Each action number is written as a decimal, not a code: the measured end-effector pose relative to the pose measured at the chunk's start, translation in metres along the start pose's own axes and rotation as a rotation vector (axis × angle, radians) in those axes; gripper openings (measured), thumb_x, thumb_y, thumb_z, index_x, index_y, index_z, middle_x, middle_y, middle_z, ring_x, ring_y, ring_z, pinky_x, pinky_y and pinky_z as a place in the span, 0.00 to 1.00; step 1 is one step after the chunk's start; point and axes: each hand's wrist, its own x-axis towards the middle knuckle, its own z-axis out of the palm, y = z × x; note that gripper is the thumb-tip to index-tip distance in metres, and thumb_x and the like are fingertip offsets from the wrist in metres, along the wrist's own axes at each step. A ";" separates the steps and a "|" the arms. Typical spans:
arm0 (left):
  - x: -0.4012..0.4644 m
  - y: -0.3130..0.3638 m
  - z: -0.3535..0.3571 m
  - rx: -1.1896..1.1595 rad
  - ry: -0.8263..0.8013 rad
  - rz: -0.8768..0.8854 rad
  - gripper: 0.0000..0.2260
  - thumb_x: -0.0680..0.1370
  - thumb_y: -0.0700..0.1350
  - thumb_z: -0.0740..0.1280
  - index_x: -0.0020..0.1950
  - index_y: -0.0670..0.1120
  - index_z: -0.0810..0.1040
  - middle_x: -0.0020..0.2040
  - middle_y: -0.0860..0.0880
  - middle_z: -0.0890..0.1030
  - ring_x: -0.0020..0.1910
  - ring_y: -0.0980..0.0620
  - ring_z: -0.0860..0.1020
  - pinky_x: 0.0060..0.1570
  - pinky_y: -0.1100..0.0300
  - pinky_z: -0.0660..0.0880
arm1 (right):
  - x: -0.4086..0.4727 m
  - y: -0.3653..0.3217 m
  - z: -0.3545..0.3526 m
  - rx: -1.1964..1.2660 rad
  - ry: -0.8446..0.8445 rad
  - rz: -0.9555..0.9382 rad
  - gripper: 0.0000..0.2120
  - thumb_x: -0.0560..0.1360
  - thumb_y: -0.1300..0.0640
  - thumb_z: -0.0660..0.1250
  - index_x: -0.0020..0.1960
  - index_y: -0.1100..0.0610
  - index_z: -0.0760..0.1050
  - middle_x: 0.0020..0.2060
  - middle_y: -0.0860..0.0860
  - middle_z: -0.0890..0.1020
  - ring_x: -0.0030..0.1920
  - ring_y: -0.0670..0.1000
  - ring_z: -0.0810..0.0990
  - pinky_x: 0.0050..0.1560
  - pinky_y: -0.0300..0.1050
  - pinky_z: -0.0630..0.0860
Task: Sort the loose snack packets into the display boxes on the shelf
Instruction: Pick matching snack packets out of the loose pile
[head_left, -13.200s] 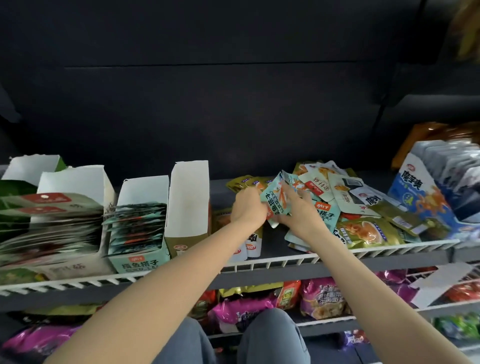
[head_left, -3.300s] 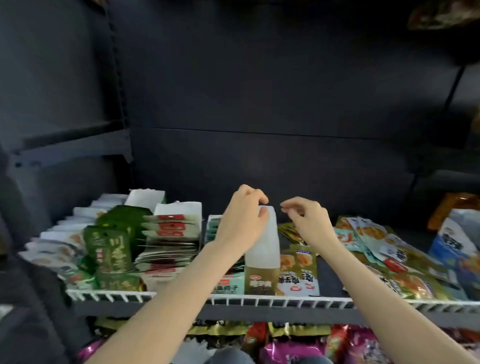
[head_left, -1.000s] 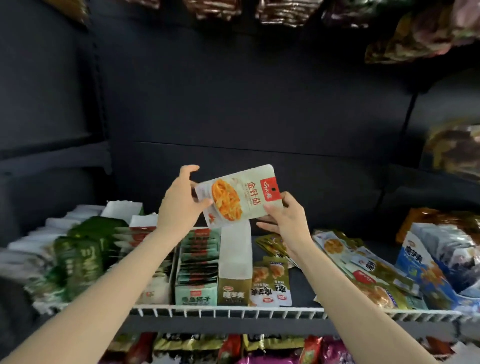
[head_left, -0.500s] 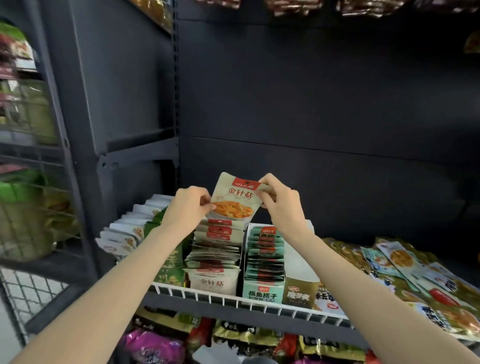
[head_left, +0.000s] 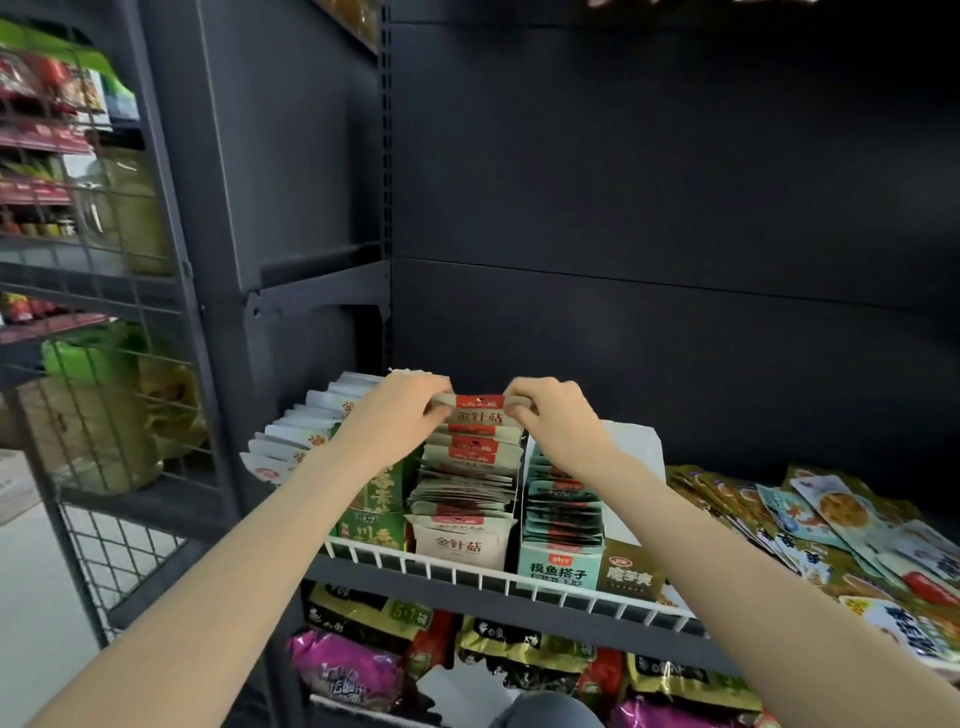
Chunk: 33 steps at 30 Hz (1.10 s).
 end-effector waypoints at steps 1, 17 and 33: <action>0.001 0.001 0.000 0.017 -0.036 -0.008 0.06 0.79 0.44 0.62 0.50 0.46 0.79 0.43 0.50 0.79 0.29 0.60 0.70 0.28 0.64 0.65 | -0.002 0.000 0.000 -0.043 -0.013 0.017 0.09 0.77 0.60 0.59 0.47 0.53 0.78 0.40 0.49 0.81 0.40 0.52 0.77 0.38 0.43 0.70; 0.026 0.119 0.054 -0.357 -0.031 0.057 0.07 0.77 0.46 0.63 0.53 0.50 0.79 0.46 0.56 0.80 0.46 0.58 0.77 0.50 0.58 0.76 | -0.053 0.092 -0.049 0.183 0.174 0.242 0.12 0.78 0.62 0.60 0.55 0.54 0.79 0.48 0.45 0.81 0.48 0.43 0.77 0.46 0.30 0.69; 0.101 0.265 0.294 -0.236 -0.594 -0.053 0.28 0.80 0.48 0.58 0.77 0.45 0.49 0.78 0.46 0.50 0.75 0.45 0.55 0.72 0.49 0.58 | -0.132 0.347 -0.084 -0.254 -0.056 0.812 0.35 0.75 0.52 0.67 0.74 0.63 0.54 0.72 0.61 0.59 0.72 0.60 0.58 0.72 0.50 0.58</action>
